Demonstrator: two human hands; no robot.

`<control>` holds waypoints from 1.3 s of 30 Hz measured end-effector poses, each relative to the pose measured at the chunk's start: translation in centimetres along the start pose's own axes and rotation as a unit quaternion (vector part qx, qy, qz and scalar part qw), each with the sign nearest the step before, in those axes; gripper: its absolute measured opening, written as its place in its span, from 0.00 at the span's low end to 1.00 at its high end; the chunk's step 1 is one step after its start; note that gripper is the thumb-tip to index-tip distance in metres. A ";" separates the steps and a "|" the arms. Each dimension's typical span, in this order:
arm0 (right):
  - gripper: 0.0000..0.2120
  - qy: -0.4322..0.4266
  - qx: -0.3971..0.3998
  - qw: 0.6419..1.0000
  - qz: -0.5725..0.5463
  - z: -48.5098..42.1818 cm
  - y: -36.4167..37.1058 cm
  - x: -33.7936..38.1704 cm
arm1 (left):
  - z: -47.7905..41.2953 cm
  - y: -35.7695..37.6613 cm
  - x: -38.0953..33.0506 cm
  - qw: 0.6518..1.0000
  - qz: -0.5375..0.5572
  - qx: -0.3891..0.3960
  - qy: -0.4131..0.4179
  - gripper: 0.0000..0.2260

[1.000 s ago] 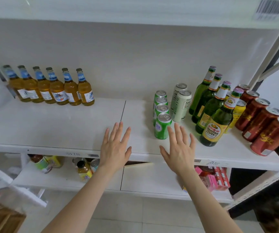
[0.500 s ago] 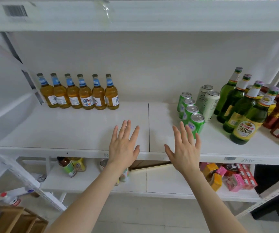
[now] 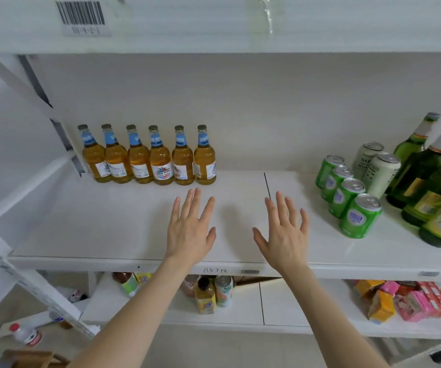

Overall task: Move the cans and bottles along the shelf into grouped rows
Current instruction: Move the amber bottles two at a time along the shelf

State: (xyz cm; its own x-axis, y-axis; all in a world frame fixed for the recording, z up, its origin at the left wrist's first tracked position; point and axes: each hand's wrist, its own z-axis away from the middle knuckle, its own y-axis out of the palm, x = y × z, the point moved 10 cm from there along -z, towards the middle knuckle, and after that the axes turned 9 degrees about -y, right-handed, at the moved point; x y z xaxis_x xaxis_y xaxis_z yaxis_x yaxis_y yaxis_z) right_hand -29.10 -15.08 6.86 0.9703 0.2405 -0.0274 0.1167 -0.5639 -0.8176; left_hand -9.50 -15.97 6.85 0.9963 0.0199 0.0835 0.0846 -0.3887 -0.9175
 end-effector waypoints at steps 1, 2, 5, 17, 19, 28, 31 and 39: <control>0.35 -0.002 0.003 1.000 -0.005 -0.9 0.6 0.8 | -0.7 0.2 1.0 1.000 -0.002 -0.001 -0.002 0.33; 0.35 -0.003 0.009 1.000 -0.010 -1.7 1.2 1.6 | -1.4 0.6 2.1 1.000 -0.003 0.002 -0.005 0.33; 0.34 -0.004 0.016 1.000 -0.017 -4.1 2.8 3.9 | -3.4 1.4 5.3 1.000 0.003 0.005 -0.019 0.33; 0.34 0.048 0.000 0.997 -0.061 -13.2 9.1 8.4 | -12.5 5.7 14.9 0.999 0.028 -0.039 -0.026 0.35; 0.36 0.058 0.002 0.995 -0.077 -14.2 9.9 8.1 | -13.6 6.5 15.3 0.996 0.072 -0.036 -0.034 0.35; 0.37 0.057 0.003 0.969 -0.241 -19.1 14.6 6.0 | -19.2 11.5 13.9 0.885 0.446 0.027 -0.131 0.38; 0.38 0.062 0.018 0.937 -0.344 -20.7 16.8 5.5 | -20.5 12.7 13.2 0.847 0.505 0.036 -0.163 0.36; 0.34 0.146 0.104 0.786 -0.592 -25.4 23.2 5.2 | -23.1 16.1 13.0 0.810 0.553 0.033 -0.193 0.37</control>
State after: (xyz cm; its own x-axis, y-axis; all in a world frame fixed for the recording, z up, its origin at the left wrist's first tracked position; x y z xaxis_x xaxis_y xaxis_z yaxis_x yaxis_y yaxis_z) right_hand -15.97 -46.97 2.32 0.2192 0.2895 0.9317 0.9664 0.0670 -0.2482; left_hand 4.52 -43.29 2.17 0.3920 -0.0148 -0.9199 -0.8750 -0.3149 -0.3678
